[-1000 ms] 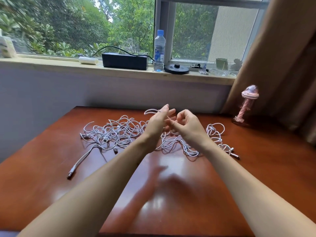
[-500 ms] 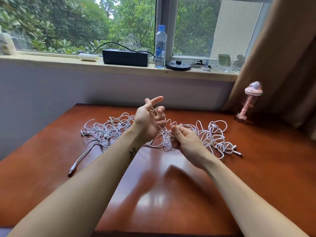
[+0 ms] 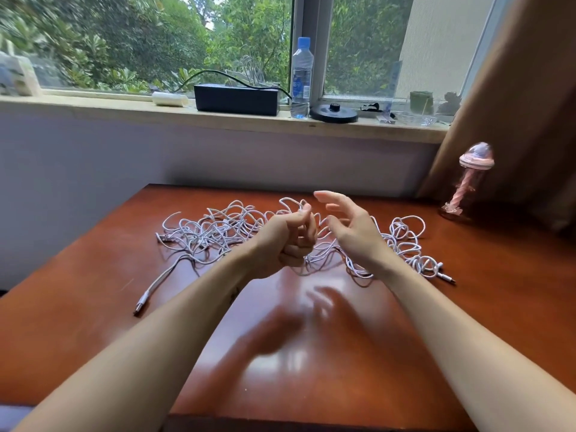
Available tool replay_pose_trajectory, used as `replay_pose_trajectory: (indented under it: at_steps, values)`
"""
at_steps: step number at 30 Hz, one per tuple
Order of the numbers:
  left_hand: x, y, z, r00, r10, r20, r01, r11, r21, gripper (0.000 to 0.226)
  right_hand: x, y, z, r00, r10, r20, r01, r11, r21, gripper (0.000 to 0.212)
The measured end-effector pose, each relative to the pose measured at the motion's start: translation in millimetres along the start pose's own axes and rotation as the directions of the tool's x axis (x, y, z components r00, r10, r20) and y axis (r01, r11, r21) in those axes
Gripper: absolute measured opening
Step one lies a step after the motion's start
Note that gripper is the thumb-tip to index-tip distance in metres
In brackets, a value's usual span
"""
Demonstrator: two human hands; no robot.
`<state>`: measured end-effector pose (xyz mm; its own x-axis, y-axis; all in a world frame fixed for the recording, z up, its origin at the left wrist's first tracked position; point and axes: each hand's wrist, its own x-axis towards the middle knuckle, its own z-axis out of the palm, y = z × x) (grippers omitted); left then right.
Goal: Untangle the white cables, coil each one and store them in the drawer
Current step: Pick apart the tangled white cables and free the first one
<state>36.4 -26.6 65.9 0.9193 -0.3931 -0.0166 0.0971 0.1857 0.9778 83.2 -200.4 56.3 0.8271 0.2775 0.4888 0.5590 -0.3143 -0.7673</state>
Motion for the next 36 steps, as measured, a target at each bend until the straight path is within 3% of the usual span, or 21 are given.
replay_pose_trajectory:
  at_steps: [2,5,10,13,15,18,21,24,32,36]
  values:
    - [-3,-1,1,0.998,-0.008,0.064,0.006,1.0,0.03,0.048,12,-7,2,0.983,-0.134,0.123,0.143,0.987,-0.074,0.048]
    - [-11,-1,2,0.99,0.004,0.141,-0.013,0.998,0.063,0.048,21,-10,10,0.919,-0.274,0.285,0.334,0.923,-0.192,0.03]
    - [-22,2,-10,0.98,-0.03,0.198,0.007,0.993,0.114,0.053,25,-6,19,0.9,-0.215,0.378,0.322,0.914,-0.247,0.026]
    - [-23,1,-16,0.977,-0.045,0.206,0.024,0.995,0.101,0.052,29,0,28,0.926,-0.096,0.364,0.173,0.968,-0.184,0.041]
    - [-22,0,-19,0.983,-0.062,0.174,0.047,0.995,0.086,0.054,31,7,32,0.935,-0.026,0.354,0.105,0.973,-0.206,0.045]
    - [-22,-1,-24,0.995,-0.037,0.092,0.035,0.999,0.029,0.054,32,16,34,0.947,0.029,0.32,0.066,0.957,-0.284,0.034]
    - [-23,1,-30,0.998,0.053,-0.045,-0.057,0.995,-0.088,0.037,30,21,33,0.967,0.022,0.254,0.079,0.922,-0.379,0.022]
    - [-23,1,-35,0.975,0.116,-0.191,-0.147,0.977,-0.154,0.021,28,27,32,0.974,0.034,0.223,0.066,0.903,-0.425,0.026]
    - [-10,-10,-27,0.919,0.222,-0.327,-0.258,0.963,-0.071,0.031,21,33,29,0.989,-0.003,0.145,0.068,0.893,-0.446,0.015]
    - [6,-13,-25,0.875,0.209,-0.437,-0.283,0.953,-0.11,0.034,11,35,30,0.994,-0.055,0.099,0.091,0.91,-0.406,0.015]
